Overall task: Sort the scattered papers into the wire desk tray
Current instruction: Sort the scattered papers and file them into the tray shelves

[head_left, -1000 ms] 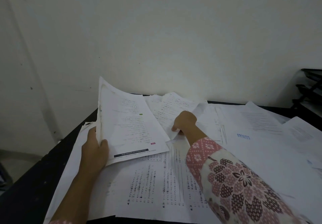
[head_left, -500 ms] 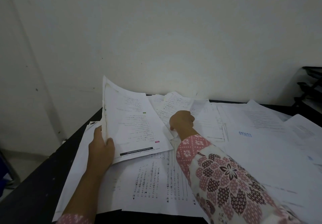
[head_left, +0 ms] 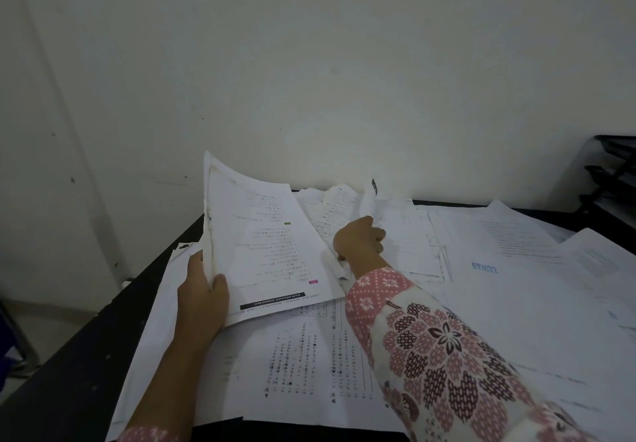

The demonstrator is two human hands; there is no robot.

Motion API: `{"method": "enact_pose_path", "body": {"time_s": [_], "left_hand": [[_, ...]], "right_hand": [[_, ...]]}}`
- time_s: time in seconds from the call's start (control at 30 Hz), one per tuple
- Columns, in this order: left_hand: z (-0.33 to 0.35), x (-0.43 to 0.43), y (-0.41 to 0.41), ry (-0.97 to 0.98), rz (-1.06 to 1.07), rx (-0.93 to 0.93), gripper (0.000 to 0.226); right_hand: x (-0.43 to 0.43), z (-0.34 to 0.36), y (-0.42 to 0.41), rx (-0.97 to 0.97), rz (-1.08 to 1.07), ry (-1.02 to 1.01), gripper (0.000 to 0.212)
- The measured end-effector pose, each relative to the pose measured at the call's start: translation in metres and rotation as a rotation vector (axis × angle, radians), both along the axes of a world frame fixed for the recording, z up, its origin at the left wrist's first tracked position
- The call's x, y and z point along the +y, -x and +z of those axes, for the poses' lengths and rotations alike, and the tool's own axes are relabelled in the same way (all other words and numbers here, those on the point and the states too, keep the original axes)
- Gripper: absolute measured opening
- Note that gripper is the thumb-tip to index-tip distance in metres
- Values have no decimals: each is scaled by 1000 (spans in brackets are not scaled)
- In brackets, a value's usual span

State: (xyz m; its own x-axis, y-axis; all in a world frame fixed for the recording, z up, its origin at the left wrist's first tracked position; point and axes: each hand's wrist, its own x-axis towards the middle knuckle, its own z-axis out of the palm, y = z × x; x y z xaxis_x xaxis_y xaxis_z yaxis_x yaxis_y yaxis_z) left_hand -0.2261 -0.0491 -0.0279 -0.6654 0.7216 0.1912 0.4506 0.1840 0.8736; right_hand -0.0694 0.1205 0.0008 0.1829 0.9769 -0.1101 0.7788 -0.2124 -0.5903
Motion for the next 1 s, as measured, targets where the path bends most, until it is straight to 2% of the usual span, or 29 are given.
{"method": "enact_pose_path", "body": {"time_s": [0.27,0.37,0.43,0.57,0.6,0.7,0.77,0.83,0.9,1.0], "left_hand": [[6,-3,-7,-75,-16,-96,51],[8,-4,-14,-80,-45,-155,51],[10,-4,-24,-63,-68,-177,51],[11,-1,-43,24,-180,-150,44],[10,1,-48,49,-214,-141,44],[7,4,-63,116,-298,-120,48],[6,5,-73,145,-339,-134,48],[6,7,-83,158,-374,-147,47],[7,9,-91,167,-399,-91,47],[11,12,-93,230,-392,83,39]], "right_hand": [[-3,11,-34,295,66,19,58],[-13,16,-64,335,113,110,23],[-21,16,-85,308,141,164,22],[-35,13,-122,314,205,228,41],[-33,9,-129,332,230,221,38],[-36,6,-144,588,163,232,12],[-41,4,-149,687,105,262,26],[-48,6,-150,616,145,278,47],[-55,9,-148,508,203,256,52],[-59,12,-148,521,242,227,52]]}}
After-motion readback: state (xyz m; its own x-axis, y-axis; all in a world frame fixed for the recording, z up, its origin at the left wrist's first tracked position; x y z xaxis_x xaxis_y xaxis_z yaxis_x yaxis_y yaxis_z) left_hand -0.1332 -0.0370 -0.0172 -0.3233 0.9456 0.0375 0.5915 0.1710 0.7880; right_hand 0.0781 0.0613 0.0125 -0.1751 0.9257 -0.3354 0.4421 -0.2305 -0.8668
